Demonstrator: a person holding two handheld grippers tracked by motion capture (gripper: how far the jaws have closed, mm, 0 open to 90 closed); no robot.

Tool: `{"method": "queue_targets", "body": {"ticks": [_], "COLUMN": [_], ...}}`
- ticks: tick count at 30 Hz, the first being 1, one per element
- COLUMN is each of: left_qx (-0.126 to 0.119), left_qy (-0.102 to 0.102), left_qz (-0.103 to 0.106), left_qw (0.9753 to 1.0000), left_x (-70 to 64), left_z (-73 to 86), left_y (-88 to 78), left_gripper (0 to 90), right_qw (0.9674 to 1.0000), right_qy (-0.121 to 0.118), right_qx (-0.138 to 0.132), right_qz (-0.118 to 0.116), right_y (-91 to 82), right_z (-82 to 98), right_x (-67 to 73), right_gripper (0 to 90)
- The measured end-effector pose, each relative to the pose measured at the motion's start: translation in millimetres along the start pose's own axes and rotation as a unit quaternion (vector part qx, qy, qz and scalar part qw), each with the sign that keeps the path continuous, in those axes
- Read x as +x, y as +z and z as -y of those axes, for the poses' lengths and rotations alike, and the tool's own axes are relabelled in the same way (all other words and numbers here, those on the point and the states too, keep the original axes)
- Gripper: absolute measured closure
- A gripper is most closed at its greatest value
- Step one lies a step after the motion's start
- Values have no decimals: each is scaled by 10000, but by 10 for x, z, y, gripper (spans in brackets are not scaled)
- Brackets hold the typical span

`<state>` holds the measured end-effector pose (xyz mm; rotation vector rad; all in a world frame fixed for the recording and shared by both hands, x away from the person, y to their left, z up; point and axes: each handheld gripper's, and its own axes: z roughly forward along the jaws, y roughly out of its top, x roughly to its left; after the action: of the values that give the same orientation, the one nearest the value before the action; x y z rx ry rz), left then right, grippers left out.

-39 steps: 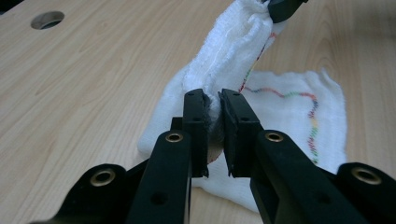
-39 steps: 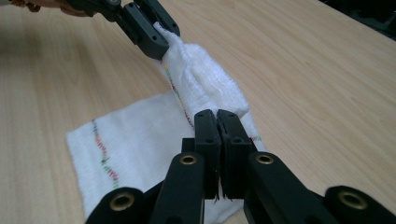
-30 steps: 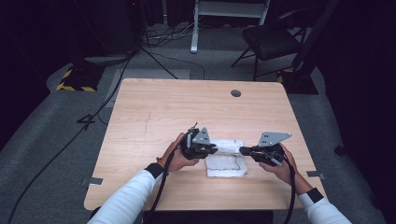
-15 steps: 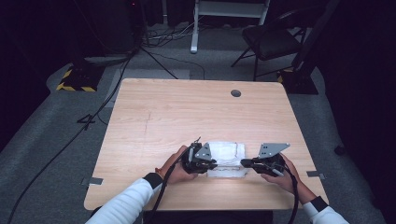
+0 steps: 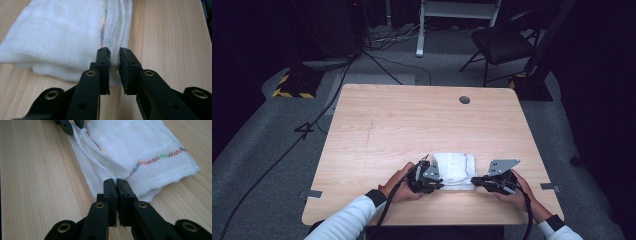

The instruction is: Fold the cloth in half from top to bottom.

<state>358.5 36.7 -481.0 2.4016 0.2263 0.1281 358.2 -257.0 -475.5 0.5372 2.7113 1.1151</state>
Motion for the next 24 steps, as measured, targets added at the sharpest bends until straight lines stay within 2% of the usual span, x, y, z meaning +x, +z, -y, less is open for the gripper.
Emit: {"method": "queue_targets", "body": {"ticks": [8,16,22,24], "left_qx": [91,36,-169,-287], "left_qy": [-39,-125,-231,-267], "left_qz": [-36,-51,-135,-210], "left_qw": [9999,9999,9995,9990], "left_x": [-53,-62,-36,-14], "left_z": [69,107,135,134], "left_y": [-11,-62,-206,-263], "left_gripper": [779,750,709,683], "right_qw": [10000,9998,9992,9988], "right_qy": [48,126,198,216], "right_qx": [10,-15,-190,-276], "right_qz": [75,164,281,354], "right_y": [-52,-113,-202,-242], "right_z": [92,173,180,167], "right_x": [31,55,38,32], "right_gripper": [861,841,792,749]}}
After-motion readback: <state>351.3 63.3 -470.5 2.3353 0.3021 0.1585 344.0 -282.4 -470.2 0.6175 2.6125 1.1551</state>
